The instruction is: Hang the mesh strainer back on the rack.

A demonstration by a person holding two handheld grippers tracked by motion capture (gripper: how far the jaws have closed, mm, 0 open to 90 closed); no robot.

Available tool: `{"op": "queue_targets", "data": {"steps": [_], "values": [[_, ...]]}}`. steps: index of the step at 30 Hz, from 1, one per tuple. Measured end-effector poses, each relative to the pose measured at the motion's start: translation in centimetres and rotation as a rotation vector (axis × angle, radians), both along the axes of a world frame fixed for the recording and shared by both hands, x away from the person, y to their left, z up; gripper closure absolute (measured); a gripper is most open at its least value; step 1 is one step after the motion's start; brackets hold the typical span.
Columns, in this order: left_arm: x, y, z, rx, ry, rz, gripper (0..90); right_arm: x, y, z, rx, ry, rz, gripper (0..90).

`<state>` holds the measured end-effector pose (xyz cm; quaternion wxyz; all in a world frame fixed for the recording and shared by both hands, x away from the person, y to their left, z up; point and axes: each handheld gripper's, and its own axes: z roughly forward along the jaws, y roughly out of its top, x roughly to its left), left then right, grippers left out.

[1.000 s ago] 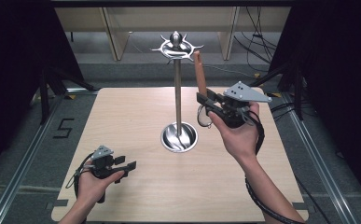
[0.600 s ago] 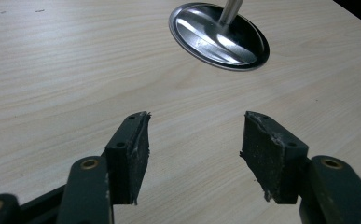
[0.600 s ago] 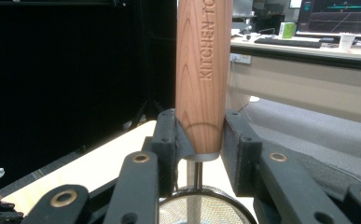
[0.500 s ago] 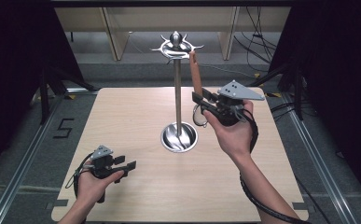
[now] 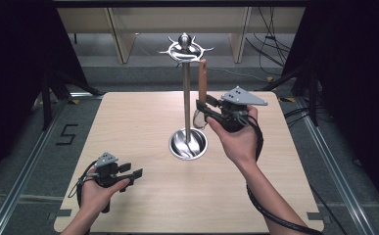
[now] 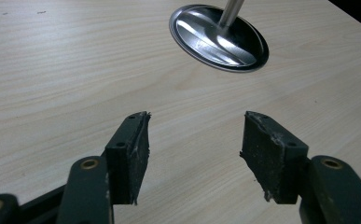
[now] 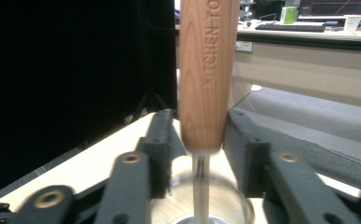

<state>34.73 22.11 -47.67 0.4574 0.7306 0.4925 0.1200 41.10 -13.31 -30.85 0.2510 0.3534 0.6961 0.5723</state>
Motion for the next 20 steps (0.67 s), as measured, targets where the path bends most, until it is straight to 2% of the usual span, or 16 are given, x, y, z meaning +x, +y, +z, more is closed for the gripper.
{"op": "queue_targets", "data": {"steps": [1, 3, 5, 6, 9, 10, 12, 13, 15, 16, 17, 19, 20], "values": [[0.0, 0.0, 0.0, -0.001, 0.0, 0.0, 40.6, -0.1, -0.1, 0.0, -0.005, 0.009, 0.01, 56.6], [0.0, 0.0, 0.0, -0.001, 0.0, 0.002, 40.6, -0.2, -0.4, -0.1, -0.03, -0.016, 0.006, 51.9], [-0.1, 0.0, 0.1, -0.002, 0.002, 0.003, 40.6, -0.4, -1.1, -0.3, -0.074, -0.029, 0.0, 47.2], [-0.1, 0.0, 0.0, -0.005, 0.003, 0.002, 40.6, -0.6, -1.3, -0.8, -0.074, -0.01, 0.007, 45.8], [-0.1, 0.1, 0.0, 0.0, 0.005, 0.002, 40.6, -1.0, -3.1, -2.9, -0.16, 0.046, 0.007, 42.4], [-0.1, 0.1, 0.0, 0.002, 0.005, 0.002, 40.6, -1.4, -3.8, -4.0, -0.169, 0.098, -0.003, 41.9], [-0.1, 0.0, 0.0, 0.006, 0.006, 0.002, 40.6, -2.0, -5.5, -6.6, -0.206, 0.158, 0.007, 41.8], [-0.1, -0.1, -0.1, 0.004, 0.008, 0.005, 40.6, -2.4, -6.2, -8.0, -0.2, 0.214, 0.007, 41.8], [0.0, -0.1, -0.3, 0.013, 0.009, -0.001, 40.6, -3.0, -7.6, -10.8, -0.21, 0.287, 0.011, 42.3], [0.0, -0.2, -0.3, 0.018, 0.012, -0.001, 40.6, -3.3, -8.2, -11.9, -0.239, 0.319, 0.011, 42.2], [0.0, -0.2, -0.2, 0.022, 0.012, 0.0, 40.6, -3.6, -8.6, -12.5, -0.25, 0.365, 0.017, 42.2], [0.0, -0.2, -0.1, 0.018, 0.007, 0.001, 40.6, -3.8, -9.5, -13.3, -0.268, 0.367, 0.015, 42.3], [-0.1, -0.3, -0.1, 0.013, 0.005, 0.005, 40.6, -4.1, -9.6, -13.5, -0.248, 0.396, -0.001, 42.3]]}}
